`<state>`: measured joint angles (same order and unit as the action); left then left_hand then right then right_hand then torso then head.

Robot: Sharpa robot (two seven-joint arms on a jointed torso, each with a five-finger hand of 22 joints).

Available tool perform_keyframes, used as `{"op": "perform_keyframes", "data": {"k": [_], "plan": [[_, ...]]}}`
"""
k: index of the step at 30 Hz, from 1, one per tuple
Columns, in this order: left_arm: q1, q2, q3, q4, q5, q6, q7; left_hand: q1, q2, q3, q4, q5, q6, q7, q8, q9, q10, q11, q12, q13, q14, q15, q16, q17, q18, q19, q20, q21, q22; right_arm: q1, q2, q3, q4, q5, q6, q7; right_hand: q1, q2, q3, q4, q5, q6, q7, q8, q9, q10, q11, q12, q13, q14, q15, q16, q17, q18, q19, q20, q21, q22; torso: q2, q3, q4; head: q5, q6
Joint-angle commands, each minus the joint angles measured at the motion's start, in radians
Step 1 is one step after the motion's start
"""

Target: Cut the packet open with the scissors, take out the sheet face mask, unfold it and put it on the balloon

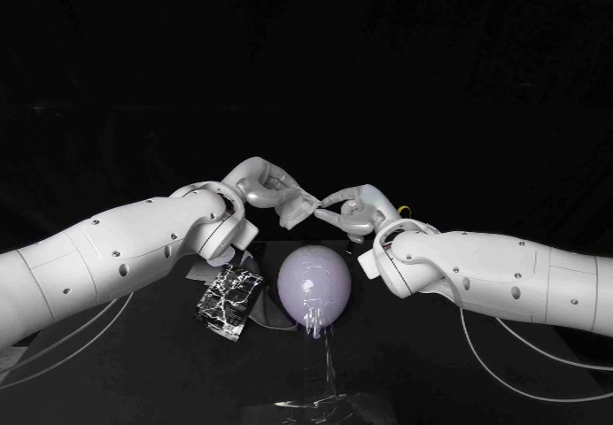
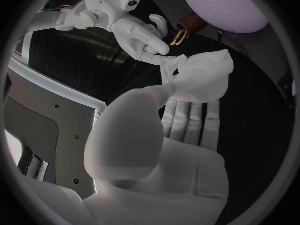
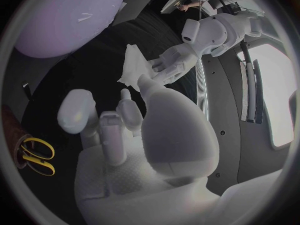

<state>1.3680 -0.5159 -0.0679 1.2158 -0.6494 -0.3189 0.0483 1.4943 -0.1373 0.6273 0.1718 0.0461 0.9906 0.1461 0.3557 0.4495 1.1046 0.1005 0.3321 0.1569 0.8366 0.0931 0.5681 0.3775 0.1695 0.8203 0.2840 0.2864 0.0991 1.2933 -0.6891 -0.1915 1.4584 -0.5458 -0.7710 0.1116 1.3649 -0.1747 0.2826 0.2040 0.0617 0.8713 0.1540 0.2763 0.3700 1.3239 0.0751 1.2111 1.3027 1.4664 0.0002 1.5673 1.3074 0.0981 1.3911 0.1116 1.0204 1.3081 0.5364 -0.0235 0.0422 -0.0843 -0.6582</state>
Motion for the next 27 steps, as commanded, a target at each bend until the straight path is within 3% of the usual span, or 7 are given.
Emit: {"op": "perform_keyframes", "data": {"k": [1,20,27], "plan": [[0.002,0.002,0.002,0.004,0.014,-0.007,0.004,-0.007,0.004,0.009,-0.001,0.004,0.004,0.000,0.006,0.019,0.007,0.002,0.006,0.001,0.007,0.001,0.005,0.001,0.007,0.006,0.000,0.005,0.001,-0.002,0.013,0.001,-0.012,0.035,-0.027,0.067,0.011,0.003,-0.006,0.001,-0.007,-0.002,0.007,-0.004,-0.001,0.008,0.002,0.007,0.000,0.104,0.008,0.003,0.263,-0.007,0.006,-0.003,0.003,0.131,-0.001,0.0000,-0.0006,0.001,0.000],[0.002,-0.003,0.002,0.016,0.027,-0.010,0.011,-0.009,0.003,0.013,-0.004,0.004,0.004,0.000,0.006,0.020,0.007,0.002,0.006,0.001,0.007,0.001,0.006,0.001,0.007,0.005,0.000,0.006,0.002,-0.003,0.049,0.002,-0.052,0.035,-0.012,0.063,0.037,0.028,-0.008,-0.007,-0.007,0.014,0.007,-0.003,-0.004,0.012,0.002,0.023,0.008,0.104,0.009,0.003,0.263,-0.009,0.009,-0.001,0.017,0.139,-0.001,0.0005,-0.0018,0.004,-0.003],[0.002,-0.002,0.002,0.017,0.036,-0.011,0.014,-0.009,0.003,0.013,-0.004,0.004,0.004,0.000,0.006,0.020,0.007,0.002,0.006,0.001,0.007,0.001,0.006,0.001,0.007,0.005,0.000,0.006,0.002,-0.003,0.050,0.002,-0.050,0.011,-0.012,0.046,0.053,0.047,-0.009,-0.013,-0.009,0.080,-0.016,0.026,0.003,0.026,-0.017,0.041,0.017,0.104,-0.005,0.003,0.263,-0.013,0.022,-0.010,0.051,0.150,-0.001,0.0008,-0.0012,0.005,-0.003]]}}
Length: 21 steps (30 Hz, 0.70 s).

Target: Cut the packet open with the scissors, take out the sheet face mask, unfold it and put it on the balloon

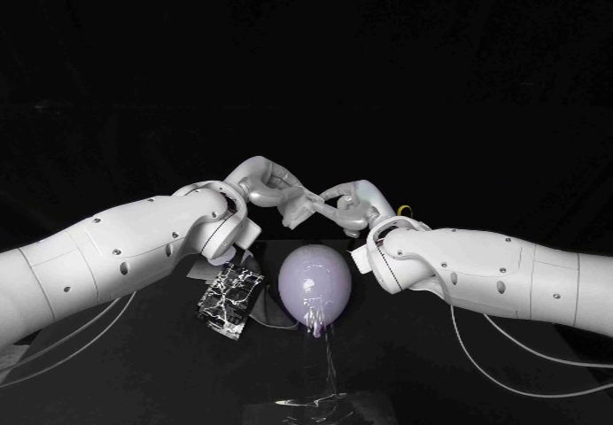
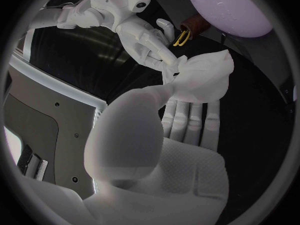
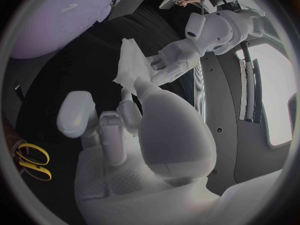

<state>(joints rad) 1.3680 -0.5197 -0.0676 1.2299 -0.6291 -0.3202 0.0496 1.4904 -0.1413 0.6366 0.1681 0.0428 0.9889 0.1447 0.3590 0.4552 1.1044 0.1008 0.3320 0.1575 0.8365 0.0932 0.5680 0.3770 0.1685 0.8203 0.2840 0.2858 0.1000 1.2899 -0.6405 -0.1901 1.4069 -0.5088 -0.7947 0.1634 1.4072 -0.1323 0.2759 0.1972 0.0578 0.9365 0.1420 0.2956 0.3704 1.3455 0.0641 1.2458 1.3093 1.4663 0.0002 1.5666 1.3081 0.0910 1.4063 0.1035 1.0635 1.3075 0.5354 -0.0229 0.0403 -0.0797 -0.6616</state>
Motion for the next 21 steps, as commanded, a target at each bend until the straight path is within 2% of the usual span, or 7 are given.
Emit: {"op": "perform_keyframes", "data": {"k": [1,4,14,15,21], "plan": [[0.002,0.002,0.002,0.003,0.016,-0.010,0.013,-0.005,0.007,0.004,0.000,0.007,0.006,0.002,0.003,0.014,0.008,0.001,0.006,0.001,0.007,0.001,0.006,0.002,0.008,0.005,0.000,0.007,0.001,0.000,0.001,0.001,0.001,-0.028,0.010,-0.008,0.011,0.006,-0.003,-0.006,-0.005,0.017,-0.005,0.008,0.002,0.006,-0.007,0.008,0.011,0.105,-0.006,0.004,0.263,-0.006,0.008,-0.002,0.012,0.152,0.000,0.0002,0.0008,0.000,0.001],[0.002,0.002,0.002,0.004,0.019,-0.011,0.014,-0.005,0.007,0.004,0.000,0.007,0.006,0.002,0.003,0.014,0.008,0.001,0.006,0.001,0.007,0.001,0.006,0.002,0.008,0.005,0.000,0.007,0.001,0.000,0.000,0.001,0.001,-0.035,0.002,-0.014,0.013,0.013,-0.004,-0.006,-0.006,0.041,-0.016,0.022,0.006,0.012,-0.016,0.014,0.014,0.105,-0.014,0.004,0.263,-0.008,0.014,-0.009,0.026,0.155,0.000,0.0000,0.0010,0.000,0.001],[0.002,0.000,0.002,0.003,0.024,-0.020,0.017,-0.008,0.006,0.006,-0.002,0.007,0.006,0.002,0.003,0.015,0.008,0.001,0.007,0.001,0.007,0.001,0.006,0.001,0.008,0.005,0.000,0.008,0.001,0.000,-0.005,0.001,-0.001,-0.043,-0.012,-0.026,0.018,0.029,-0.001,-0.005,-0.006,0.065,-0.031,0.039,0.010,0.031,-0.029,0.034,0.027,0.105,-0.026,0.004,0.263,-0.012,0.024,-0.020,0.053,0.161,0.000,-0.0002,0.0003,0.001,0.001],[0.002,0.000,0.002,0.003,0.024,-0.020,0.017,-0.008,0.006,0.006,-0.002,0.007,0.006,0.002,0.003,0.015,0.008,0.001,0.007,0.001,0.007,0.001,0.006,0.001,0.008,0.005,0.000,0.008,0.001,0.000,-0.006,0.001,-0.001,-0.044,-0.014,-0.027,0.031,0.040,0.008,-0.012,-0.008,0.075,-0.039,0.047,0.013,0.036,-0.035,0.039,0.031,0.105,-0.031,0.004,0.263,-0.014,0.028,-0.024,0.063,0.163,0.000,-0.0002,0.0003,0.001,0.001],[0.002,0.000,0.002,0.003,0.029,-0.022,0.018,-0.008,0.006,0.006,-0.002,0.007,0.006,0.002,0.003,0.015,0.008,0.001,0.007,0.001,0.007,0.001,0.006,0.001,0.008,0.005,0.000,0.008,0.001,0.000,-0.007,0.001,-0.003,-0.049,-0.018,-0.028,0.052,0.061,0.028,-0.025,-0.009,0.095,-0.055,0.066,0.020,0.053,-0.049,0.057,0.044,0.105,-0.043,0.004,0.263,-0.018,0.037,-0.034,0.086,0.168,0.000,-0.0003,0.0006,0.001,0.001]]}}
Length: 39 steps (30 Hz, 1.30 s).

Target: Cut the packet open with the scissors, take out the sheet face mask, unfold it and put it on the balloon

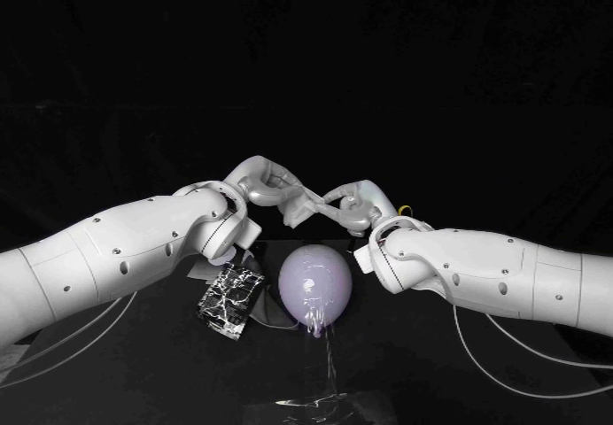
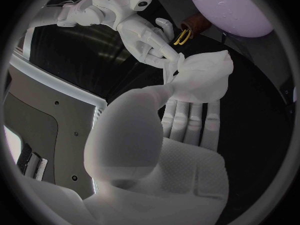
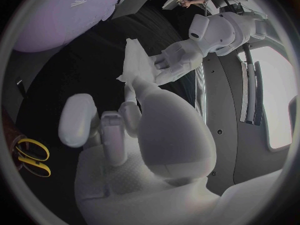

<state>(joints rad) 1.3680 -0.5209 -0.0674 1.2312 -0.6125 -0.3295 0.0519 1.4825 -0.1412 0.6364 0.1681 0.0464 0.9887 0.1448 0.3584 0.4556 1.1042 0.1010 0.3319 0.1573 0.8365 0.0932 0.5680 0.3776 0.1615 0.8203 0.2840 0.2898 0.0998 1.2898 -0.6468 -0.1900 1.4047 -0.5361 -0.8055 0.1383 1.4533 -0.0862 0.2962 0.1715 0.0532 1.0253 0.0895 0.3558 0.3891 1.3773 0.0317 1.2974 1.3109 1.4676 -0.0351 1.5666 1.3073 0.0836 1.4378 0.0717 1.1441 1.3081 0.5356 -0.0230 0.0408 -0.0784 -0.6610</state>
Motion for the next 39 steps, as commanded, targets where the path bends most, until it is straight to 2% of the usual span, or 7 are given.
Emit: {"op": "perform_keyframes", "data": {"k": [1,14,19,23,29,33,39], "plan": [[0.002,0.001,0.002,0.002,0.013,-0.012,0.015,0.000,0.006,0.007,-0.002,0.003,0.007,0.002,0.004,0.014,0.008,0.001,0.007,0.002,0.007,0.001,0.006,0.001,0.015,0.005,0.000,0.004,0.001,0.000,-0.001,0.001,-0.001,-0.023,-0.008,-0.003,0.014,0.021,0.015,-0.006,-0.004,0.012,-0.008,0.012,0.004,0.031,-0.021,0.018,0.053,0.103,-0.011,0.004,0.263,-0.012,0.008,-0.005,0.015,0.169,0.000,-0.0002,0.0000,0.000,0.000],[0.002,-0.001,0.002,-0.001,0.003,0.003,0.010,-0.012,0.003,0.017,-0.007,0.003,0.003,0.003,0.003,0.016,0.004,0.003,0.005,0.002,0.003,0.003,0.006,0.000,0.013,0.001,0.001,0.005,0.002,0.004,-0.023,0.008,0.020,-0.029,-0.013,0.038,0.023,0.046,0.079,-0.032,-0.004,0.016,-0.019,0.054,0.033,0.085,-0.035,0.079,0.103,0.103,-0.027,0.004,0.263,-0.025,0.034,-0.024,0.090,0.186,-0.001,0.0006,-0.0003,0.004,-0.002],[0.002,-0.002,0.001,-0.011,-0.041,0.011,0.009,-0.017,0.000,0.018,-0.010,0.003,0.000,0.004,0.002,0.017,0.000,0.005,0.004,0.002,-0.001,0.004,0.006,-0.001,0.012,-0.003,0.002,0.005,0.002,0.036,-0.052,0.015,0.037,-0.060,0.037,0.003,0.015,0.039,0.092,-0.038,-0.004,0.014,-0.020,0.062,0.039,0.088,-0.036,0.081,0.105,0.103,-0.028,0.004,0.263,-0.025,0.035,-0.025,0.094,0.186,-0.001,0.0006,-0.0018,0.006,-0.002],[0.002,-0.002,0.001,-0.018,-0.069,0.014,0.010,-0.018,0.000,0.018,-0.010,0.003,0.000,0.004,0.002,0.017,0.000,0.005,0.003,0.002,-0.001,0.004,0.006,-0.001,0.012,-0.004,0.002,0.004,0.002,0.087,-0.072,0.017,0.047,-0.145,0.180,-0.098,0.012,0.036,0.096,-0.040,-0.004,0.011,-0.021,0.065,0.041,0.086,-0.036,0.076,0.102,0.103,-0.028,0.004,0.263,-0.024,0.033,-0.026,0.087,0.185,-0.001,0.0006,-0.0014,0.003,-0.002],[0.002,0.000,0.000,-0.026,-0.086,0.010,0.015,-0.018,0.001,0.019,-0.011,0.003,0.000,0.004,0.003,0.017,0.000,0.005,0.004,0.002,-0.001,0.004,0.006,-0.001,0.012,-0.004,0.002,0.005,0.002,0.172,-0.076,0.019,0.042,-0.344,0.497,-0.279,0.009,0.030,0.110,-0.049,-0.004,0.005,-0.020,0.070,0.046,0.081,-0.036,0.065,0.095,0.103,-0.028,0.004,0.263,-0.024,0.032,-0.027,0.087,0.184,-0.001,0.0005,-0.0016,0.001,-0.002],[0.002,0.002,-0.001,-0.028,-0.088,0.009,0.017,-0.018,0.001,0.019,-0.011,0.003,0.000,0.004,0.003,0.017,0.000,0.005,0.004,0.002,-0.001,0.004,0.006,-0.001,0.012,-0.004,0.002,0.005,0.002,0.214,-0.066,0.019,0.036,-0.474,0.631,-0.360,0.005,0.027,0.115,-0.051,-0.004,0.005,-0.020,0.074,0.048,0.084,-0.036,0.069,0.099,0.103,-0.028,0.004,0.263,-0.027,0.036,-0.027,0.100,0.187,-0.001,0.0003,-0.0015,-0.002,-0.001],[0.002,0.005,-0.002,-0.030,-0.075,-0.002,0.025,-0.020,0.001,0.019,-0.011,0.003,0.000,0.004,0.004,0.018,0.002,0.005,0.005,0.003,0.000,0.004,0.007,0.000,0.012,-0.004,0.002,0.005,0.002,0.256,-0.044,0.019,0.025,-0.687,0.728,-0.444,-0.001,0.021,0.125,-0.055,-0.004,0.005,-0.022,0.080,0.052,0.088,-0.037,0.072,0.102,0.103,-0.028,0.004,0.263,-0.030,0.042,-0.027,0.121,0.192,0.000,-0.0004,0.0010,-0.005,0.003]]}}
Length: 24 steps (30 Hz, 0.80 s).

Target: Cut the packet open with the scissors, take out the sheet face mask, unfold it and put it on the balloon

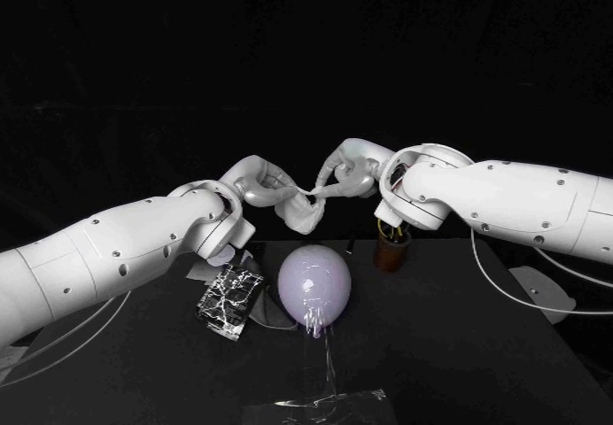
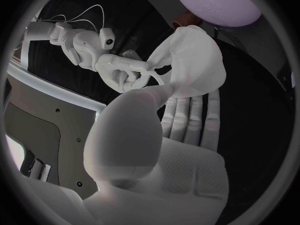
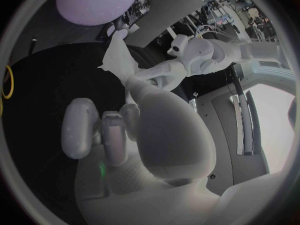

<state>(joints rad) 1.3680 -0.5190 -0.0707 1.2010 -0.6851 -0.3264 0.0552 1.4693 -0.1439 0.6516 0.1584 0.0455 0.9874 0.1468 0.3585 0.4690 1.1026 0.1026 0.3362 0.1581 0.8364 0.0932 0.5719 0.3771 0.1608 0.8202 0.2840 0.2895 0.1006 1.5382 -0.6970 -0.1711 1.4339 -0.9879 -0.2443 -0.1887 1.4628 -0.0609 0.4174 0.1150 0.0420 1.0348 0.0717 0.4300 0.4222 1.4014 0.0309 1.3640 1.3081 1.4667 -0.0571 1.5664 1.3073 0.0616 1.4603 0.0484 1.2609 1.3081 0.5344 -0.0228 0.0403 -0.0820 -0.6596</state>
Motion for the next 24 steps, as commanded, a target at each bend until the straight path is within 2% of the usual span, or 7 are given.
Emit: {"op": "perform_keyframes", "data": {"k": [1,5,8,11,17,21,24], "plan": [[0.002,0.003,0.001,0.000,0.000,-0.006,0.022,-0.008,0.003,0.004,-0.004,0.004,-0.001,0.003,0.003,0.005,0.003,0.003,0.001,0.002,0.002,0.004,0.005,0.001,0.013,-0.004,0.001,0.007,0.002,0.010,0.009,0.000,-0.005,-0.253,0.172,-0.123,-0.012,-0.005,0.007,0.000,0.007,-0.004,-0.004,0.007,0.020,0.065,-0.037,0.006,0.105,0.104,-0.007,0.004,0.264,-0.009,0.021,-0.004,0.008,0.193,0.001,-0.0007,0.0017,-0.001,0.002],[0.002,0.004,0.000,0.000,0.014,-0.008,0.031,0.004,-0.003,0.009,-0.035,0.004,-0.020,0.013,-0.008,0.004,-0.008,0.007,-0.002,0.003,0.003,0.003,0.008,0.001,0.015,-0.003,-0.001,0.014,0.006,0.019,0.018,0.000,-0.004,-0.341,0.176,-0.153,-0.015,-0.007,0.011,0.000,0.007,-0.004,-0.005,0.010,0.021,0.067,-0.037,0.008,0.107,0.104,-0.007,0.004,0.264,-0.010,0.022,-0.004,0.013,0.194,0.001,-0.0011,0.0014,0.001,0.001],[0.002,0.004,-0.001,0.000,0.017,0.001,0.031,0.016,-0.004,0.004,-0.067,0.003,-0.032,0.020,-0.019,0.000,-0.020,0.013,-0.002,0.005,0.005,0.005,0.010,0.000,0.015,-0.006,-0.003,0.024,0.011,0.021,0.019,0.000,0.003,-0.376,0.141,-0.165,-0.017,-0.008,0.014,-0.001,0.007,-0.004,-0.005,0.011,0.022,0.068,-0.038,0.008,0.107,0.104,-0.007,0.004,0.264,-0.010,0.024,-0.004,0.018,0.195,0.001,-0.0010,0.0015,0.001,0.001],[0.002,0.004,-0.002,-0.001,0.012,0.019,0.028,0.017,0.003,-0.009,-0.086,0.003,-0.025,0.019,-0.021,-0.001,-0.008,0.009,0.012,0.012,0.031,-0.003,0.025,0.004,0.014,-0.006,-0.005,0.037,0.019,0.023,0.016,0.000,0.008,-0.394,0.096,-0.173,-0.022,-0.011,0.020,-0.003,0.007,-0.002,-0.006,0.014,0.024,0.072,-0.039,0.013,0.111,0.104,-0.008,0.004,0.264,-0.013,0.028,-0.005,0.030,0.198,0.001,-0.0003,0.0008,0.002,0.003],[0.001,0.002,-0.003,-0.002,-0.003,0.063,0.015,-0.014,0.003,-0.037,-0.083,0.003,0.000,0.012,-0.009,0.006,-0.017,0.007,0.013,0.015,0.025,-0.001,0.022,0.002,0.011,-0.019,-0.001,0.043,0.022,0.024,0.007,0.001,0.019,-0.392,0.017,-0.175,-0.026,-0.014,0.027,-0.005,0.007,-0.001,-0.007,0.018,0.026,0.074,-0.040,0.015,0.114,0.104,-0.009,0.004,0.264,-0.014,0.031,-0.005,0.042,0.201,0.002,0.0002,0.0002,0.002,0.003],[0.001,0.001,-0.004,-0.003,-0.009,0.083,0.007,-0.046,-0.012,-0.068,-0.070,0.003,-0.003,0.008,-0.011,0.007,-0.025,0.009,0.010,0.014,0.017,0.003,0.022,0.003,0.010,-0.027,0.002,0.039,0.020,0.024,0.003,0.001,0.025,-0.378,-0.016,-0.173,-0.028,-0.015,0.030,-0.005,0.007,-0.001,-0.008,0.019,0.026,0.074,-0.040,0.015,0.114,0.104,-0.010,0.004,0.264,-0.015,0.032,-0.006,0.046,0.201,0.002,0.0005,0.0000,0.001,0.002],[0.001,0.002,-0.004,-0.003,-0.013,0.097,0.003,-0.062,-0.028,-0.084,-0.062,0.003,-0.031,0.012,-0.031,-0.002,-0.032,0.012,0.006,0.013,0.013,0.003,0.024,0.005,0.010,-0.031,0.003,0.036,0.018,0.024,0.001,0.002,0.028,-0.357,-0.044,-0.171,-0.029,-0.016,0.032,-0.006,0.007,-0.001,-0.008,0.020,0.027,0.076,-0.040,0.016,0.115,0.104,-0.010,0.004,0.264,-0.016,0.033,-0.006,0.049,0.202,0.002,0.0005,0.0003,0.001,0.002]]}}
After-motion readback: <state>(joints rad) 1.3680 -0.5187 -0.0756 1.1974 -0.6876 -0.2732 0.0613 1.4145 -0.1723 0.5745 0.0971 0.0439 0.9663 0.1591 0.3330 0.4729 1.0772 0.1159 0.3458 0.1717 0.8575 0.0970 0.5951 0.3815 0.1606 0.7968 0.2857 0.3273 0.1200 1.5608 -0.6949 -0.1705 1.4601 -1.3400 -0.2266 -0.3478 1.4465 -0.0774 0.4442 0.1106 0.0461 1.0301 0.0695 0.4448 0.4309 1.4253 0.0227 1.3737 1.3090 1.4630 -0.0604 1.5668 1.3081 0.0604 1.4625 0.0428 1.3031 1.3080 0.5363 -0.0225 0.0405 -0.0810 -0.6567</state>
